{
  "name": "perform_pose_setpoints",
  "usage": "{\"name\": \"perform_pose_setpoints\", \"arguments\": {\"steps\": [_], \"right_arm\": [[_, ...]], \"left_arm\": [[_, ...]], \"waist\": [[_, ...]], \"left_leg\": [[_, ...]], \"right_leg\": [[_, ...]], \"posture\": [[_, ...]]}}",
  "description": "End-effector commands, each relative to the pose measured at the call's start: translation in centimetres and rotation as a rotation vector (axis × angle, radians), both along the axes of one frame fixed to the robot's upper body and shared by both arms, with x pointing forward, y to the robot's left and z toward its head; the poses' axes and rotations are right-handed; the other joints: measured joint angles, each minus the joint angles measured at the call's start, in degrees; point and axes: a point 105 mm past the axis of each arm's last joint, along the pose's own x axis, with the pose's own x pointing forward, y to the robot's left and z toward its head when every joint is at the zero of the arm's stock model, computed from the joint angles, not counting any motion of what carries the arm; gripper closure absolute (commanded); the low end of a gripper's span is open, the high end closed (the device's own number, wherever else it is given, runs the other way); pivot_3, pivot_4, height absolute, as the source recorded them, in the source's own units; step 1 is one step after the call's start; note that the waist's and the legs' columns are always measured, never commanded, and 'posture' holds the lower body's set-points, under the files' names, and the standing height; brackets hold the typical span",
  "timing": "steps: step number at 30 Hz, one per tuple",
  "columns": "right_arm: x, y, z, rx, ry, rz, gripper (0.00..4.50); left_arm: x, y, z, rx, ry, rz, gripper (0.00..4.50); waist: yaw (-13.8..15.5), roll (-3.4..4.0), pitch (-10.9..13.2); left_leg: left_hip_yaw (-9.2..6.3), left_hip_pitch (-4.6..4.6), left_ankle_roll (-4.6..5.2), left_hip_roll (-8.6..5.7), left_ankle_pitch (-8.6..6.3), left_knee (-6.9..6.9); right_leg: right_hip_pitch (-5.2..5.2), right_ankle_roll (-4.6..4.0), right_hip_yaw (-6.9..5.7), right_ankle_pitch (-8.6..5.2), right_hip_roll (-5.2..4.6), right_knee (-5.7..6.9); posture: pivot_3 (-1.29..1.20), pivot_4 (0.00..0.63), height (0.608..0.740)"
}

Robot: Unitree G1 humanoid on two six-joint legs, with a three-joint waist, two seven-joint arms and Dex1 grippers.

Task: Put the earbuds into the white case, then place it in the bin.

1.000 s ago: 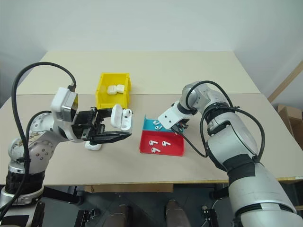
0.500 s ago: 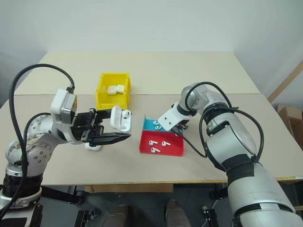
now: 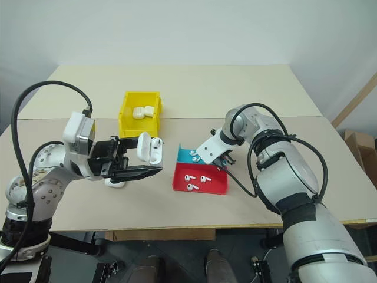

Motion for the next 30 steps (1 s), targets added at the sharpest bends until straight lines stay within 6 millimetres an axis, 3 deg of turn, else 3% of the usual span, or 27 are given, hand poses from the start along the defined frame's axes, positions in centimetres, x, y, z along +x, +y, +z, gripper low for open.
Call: {"name": "perform_pose_setpoints", "arguments": {"steps": [1, 8, 14, 18, 25, 30], "right_arm": [[0.4, -0.2, 0.8, 0.064, -0.019, -0.042, 3.86], [0.8, -0.9, 4.1, 0.309, 0.021, -0.166, 3.86], [-0.5, -1.9, 7.5, 0.6, 0.144, -0.214, 3.86], [-3.2, -2.1, 10.2, 0.87, 0.274, -0.255, 3.86], [-9.6, -2.1, 14.1, 1.313, 0.516, -0.309, 3.86], [-12.8, -1.7, 16.5, 1.492, 0.622, -0.287, 3.86]], "left_arm": [[-0.4, 0.0, 1.0, -0.013, -0.049, -0.013, 1.71], [-0.1, -0.1, 1.2, -0.025, -0.052, -0.049, 1.71], [0.1, -0.4, 1.5, -0.045, -0.038, -0.097, 1.71], [0.1, -0.6, 1.6, -0.049, -0.031, -0.122, 1.71], [0.0, -1.1, 2.0, -0.061, -0.022, -0.171, 1.71], [-0.3, -1.5, 2.1, -0.061, -0.016, -0.187, 1.71]], "waist": [[0.0, 0.0, 0.0], [0.07, 0.0, 0.01], [0.14, 0.0, 0.0], [0.37, 0.02, 0.01], [0.64, 0.05, 0.03], [0.57, 0.05, 0.03]], "left_leg": [[0.0, 0.0, 0.0, 0.0, 0.0, 0.0], [0.0, -0.05, 0.0, -0.01, 0.0, 0.0], [0.0, -0.05, 0.0, -0.01, 0.0, 0.0], [-0.05, -0.14, 0.0, -0.01, 0.0, 0.0], [-0.06, -0.15, 0.01, -0.02, 0.0, 0.02], [-0.05, -0.15, 0.01, -0.03, 0.0, 0.02]], "right_leg": [[0.0, 0.0, 0.0, 0.0, 0.0, 0.0], [-0.02, 0.0, 0.0, 0.0, -0.01, -0.02], [0.0, 0.0, -0.01, 0.0, -0.01, -0.03], [-0.03, 0.01, -0.04, -0.01, -0.01, -0.02], [-0.06, 0.03, -0.02, -0.02, -0.01, 0.0], [-0.04, 0.04, -0.01, -0.03, 0.0, -0.01]], "posture": [[0.0, 0.15, 0.74], [0.0, 0.15, 0.74], [0.0, 0.15, 0.74], [0.0, 0.15, 0.74], [0.0, 0.15, 0.74], [0.0, 0.15, 0.74]]}}
